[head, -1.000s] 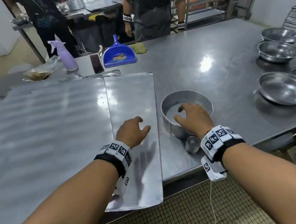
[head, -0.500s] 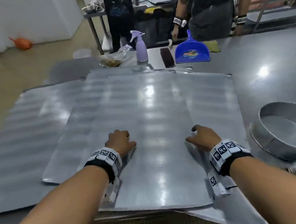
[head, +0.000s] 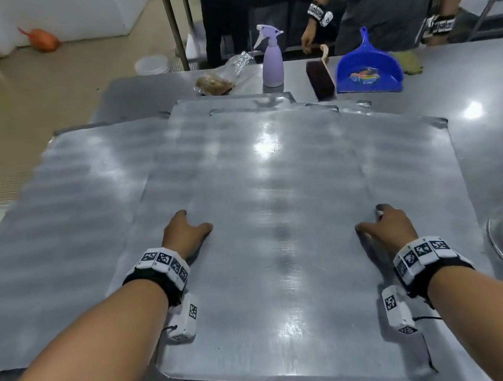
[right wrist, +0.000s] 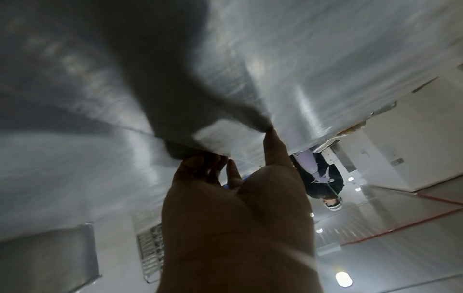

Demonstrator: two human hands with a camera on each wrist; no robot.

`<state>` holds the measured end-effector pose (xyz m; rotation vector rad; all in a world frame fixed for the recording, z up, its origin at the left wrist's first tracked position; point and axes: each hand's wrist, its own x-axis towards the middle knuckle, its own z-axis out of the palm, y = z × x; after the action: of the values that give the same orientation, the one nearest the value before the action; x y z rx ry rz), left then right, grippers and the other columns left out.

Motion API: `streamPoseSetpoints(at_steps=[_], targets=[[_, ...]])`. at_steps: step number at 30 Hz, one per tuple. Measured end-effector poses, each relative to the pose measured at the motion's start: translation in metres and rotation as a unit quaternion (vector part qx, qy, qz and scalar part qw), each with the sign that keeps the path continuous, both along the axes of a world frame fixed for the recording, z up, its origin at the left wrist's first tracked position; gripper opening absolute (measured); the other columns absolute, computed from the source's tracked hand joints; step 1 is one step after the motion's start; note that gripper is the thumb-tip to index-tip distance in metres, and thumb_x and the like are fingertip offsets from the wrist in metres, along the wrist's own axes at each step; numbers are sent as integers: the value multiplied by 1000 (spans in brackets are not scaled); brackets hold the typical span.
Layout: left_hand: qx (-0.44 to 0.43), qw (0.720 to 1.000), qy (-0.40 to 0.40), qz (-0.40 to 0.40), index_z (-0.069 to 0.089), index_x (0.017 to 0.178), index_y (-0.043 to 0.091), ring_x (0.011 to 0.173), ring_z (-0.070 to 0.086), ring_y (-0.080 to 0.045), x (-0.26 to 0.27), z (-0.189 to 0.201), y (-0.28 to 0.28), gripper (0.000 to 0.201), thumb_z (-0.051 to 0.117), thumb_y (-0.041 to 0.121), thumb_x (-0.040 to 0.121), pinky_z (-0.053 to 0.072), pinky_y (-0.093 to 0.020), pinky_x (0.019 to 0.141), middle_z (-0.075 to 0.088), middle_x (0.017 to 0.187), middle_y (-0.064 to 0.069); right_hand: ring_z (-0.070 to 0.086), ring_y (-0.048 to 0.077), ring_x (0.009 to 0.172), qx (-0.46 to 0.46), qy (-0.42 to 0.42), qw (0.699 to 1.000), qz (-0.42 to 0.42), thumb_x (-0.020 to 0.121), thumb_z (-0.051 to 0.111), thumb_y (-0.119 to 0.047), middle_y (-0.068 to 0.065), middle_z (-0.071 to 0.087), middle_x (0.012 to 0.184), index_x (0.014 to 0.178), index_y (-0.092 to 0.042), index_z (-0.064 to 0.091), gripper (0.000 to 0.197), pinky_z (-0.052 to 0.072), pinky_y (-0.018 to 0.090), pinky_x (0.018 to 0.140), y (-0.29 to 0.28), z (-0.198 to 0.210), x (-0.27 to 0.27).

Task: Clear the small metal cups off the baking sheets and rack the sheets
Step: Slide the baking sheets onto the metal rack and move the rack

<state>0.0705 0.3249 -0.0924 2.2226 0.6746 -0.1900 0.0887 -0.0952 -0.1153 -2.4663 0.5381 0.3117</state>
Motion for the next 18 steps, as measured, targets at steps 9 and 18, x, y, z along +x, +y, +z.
streamPoseSetpoints(at_steps=[9, 18], targets=[[-95, 994, -44, 38, 68, 111, 13, 93, 73, -27, 16, 0, -5, 52, 86, 30, 66, 60, -46, 90, 75, 103, -5, 66, 32, 100, 135, -1, 985, -106, 52, 86, -33, 11, 69, 113, 109, -13, 63, 65, 54, 43, 93, -12, -3, 13], [-146, 987, -72, -20, 67, 117, 13, 92, 74, -26, 42, 1, -65, 46, 85, 19, 75, 62, -40, 82, 75, 103, -4, 58, 34, 119, 143, -47, 970, -193, 76, 83, -16, 20, 59, 131, 137, 2, 51, 71, 43, 31, 93, -73, 5, -11]])
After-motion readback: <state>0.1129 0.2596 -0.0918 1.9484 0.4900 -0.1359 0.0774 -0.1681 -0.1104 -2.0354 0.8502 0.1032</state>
